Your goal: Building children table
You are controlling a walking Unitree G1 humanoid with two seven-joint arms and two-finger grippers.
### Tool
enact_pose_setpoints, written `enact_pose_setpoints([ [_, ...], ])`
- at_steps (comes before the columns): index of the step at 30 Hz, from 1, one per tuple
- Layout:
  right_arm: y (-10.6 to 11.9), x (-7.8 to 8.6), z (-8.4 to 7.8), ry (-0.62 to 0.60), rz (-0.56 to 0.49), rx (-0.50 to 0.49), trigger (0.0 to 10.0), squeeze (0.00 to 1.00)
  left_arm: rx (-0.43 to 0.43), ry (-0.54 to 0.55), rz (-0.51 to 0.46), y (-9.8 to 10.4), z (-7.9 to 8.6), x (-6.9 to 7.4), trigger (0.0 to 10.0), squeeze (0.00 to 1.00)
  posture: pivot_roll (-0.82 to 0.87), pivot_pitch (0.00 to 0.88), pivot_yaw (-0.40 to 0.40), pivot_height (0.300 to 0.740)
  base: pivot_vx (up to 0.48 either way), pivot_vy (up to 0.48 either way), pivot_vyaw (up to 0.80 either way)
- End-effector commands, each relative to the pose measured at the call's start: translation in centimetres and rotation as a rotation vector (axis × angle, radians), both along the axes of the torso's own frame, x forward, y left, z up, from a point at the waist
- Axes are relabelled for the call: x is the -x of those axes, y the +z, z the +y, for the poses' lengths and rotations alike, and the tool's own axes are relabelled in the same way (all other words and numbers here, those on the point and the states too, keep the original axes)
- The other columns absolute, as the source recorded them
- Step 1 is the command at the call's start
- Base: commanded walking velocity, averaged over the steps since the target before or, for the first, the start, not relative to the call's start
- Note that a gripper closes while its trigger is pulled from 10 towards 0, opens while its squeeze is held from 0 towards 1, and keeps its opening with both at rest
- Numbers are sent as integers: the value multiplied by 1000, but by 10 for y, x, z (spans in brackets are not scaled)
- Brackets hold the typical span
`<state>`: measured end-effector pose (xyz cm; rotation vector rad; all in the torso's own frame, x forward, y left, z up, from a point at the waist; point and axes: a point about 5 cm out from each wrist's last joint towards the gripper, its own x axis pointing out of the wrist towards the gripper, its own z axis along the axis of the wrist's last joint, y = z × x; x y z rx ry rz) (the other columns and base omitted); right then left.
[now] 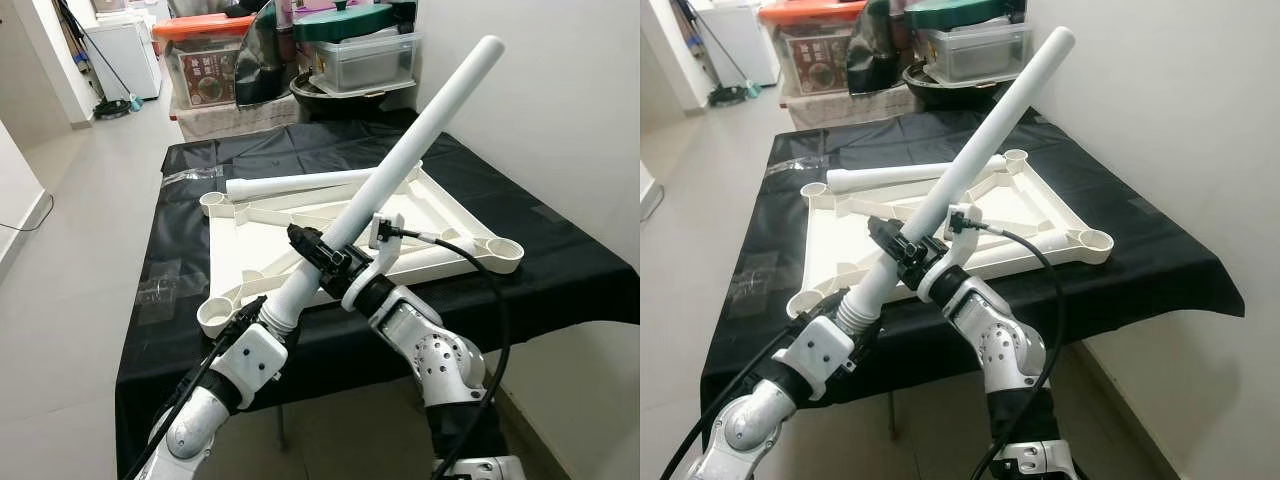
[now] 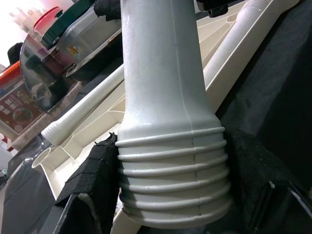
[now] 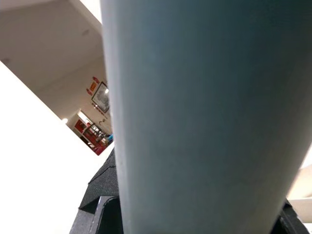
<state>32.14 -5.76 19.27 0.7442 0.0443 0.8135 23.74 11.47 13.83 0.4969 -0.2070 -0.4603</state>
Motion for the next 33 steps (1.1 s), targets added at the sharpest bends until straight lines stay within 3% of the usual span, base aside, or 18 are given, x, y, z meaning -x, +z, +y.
enact_pose_setpoints([
  [1,12,0,14,32,-35,-28,2902,0,-30,-85,54,-12,-12,7,10000,0,-94,0,22,740,0,0,0],
  [2,12,0,14,32,-35,-28,2902,0,-30,-85,54,-12,-12,7,10000,0,-94,0,22,740,0,0,0],
  [3,12,1,14,32,-38,-27,0,0,-35,-79,50,-12,-10,6,10000,0,-94,0,24,740,0,0,0],
  [8,12,1,14,28,-43,-22,0,0,-38,-79,51,-12,-8,5,10000,0,-94,0,24,740,0,0,0],
  [14,13,0,14,21,-42,-31,0,0,-34,-57,127,-22,-4,5,10000,0,-96,0,29,740,0,0,0],
  [15,13,0,14,21,-44,-32,0,0,-29,-49,136,-24,-3,5,10000,1000,-96,0,29,740,0,0,0],
  [24,21,-3,13,17,-60,-51,0,0,-68,39,184,-37,20,2,10000,1000,-94,0,29,740,0,0,0],
  [25,22,-5,10,6,-64,-53,0,0,-73,49,180,-38,22,3,10000,0,-93,0,28,740,0,0,0],
  [29,27,-10,3,-25,-75,-57,431,0,-57,75,180,-40,27,6,10000,0,-92,0,30,740,0,0,0],
  [30,31,-16,-3,-58,-83,-52,10000,0,-40,87,187,-42,28,9,10000,0,-91,0,28,740,0,0,0],
  [33,34,-21,-9,-90,-90,-47,10000,0,-30,96,193,-43,28,11,10000,0,-91,0,28,740,0,0,0],
])
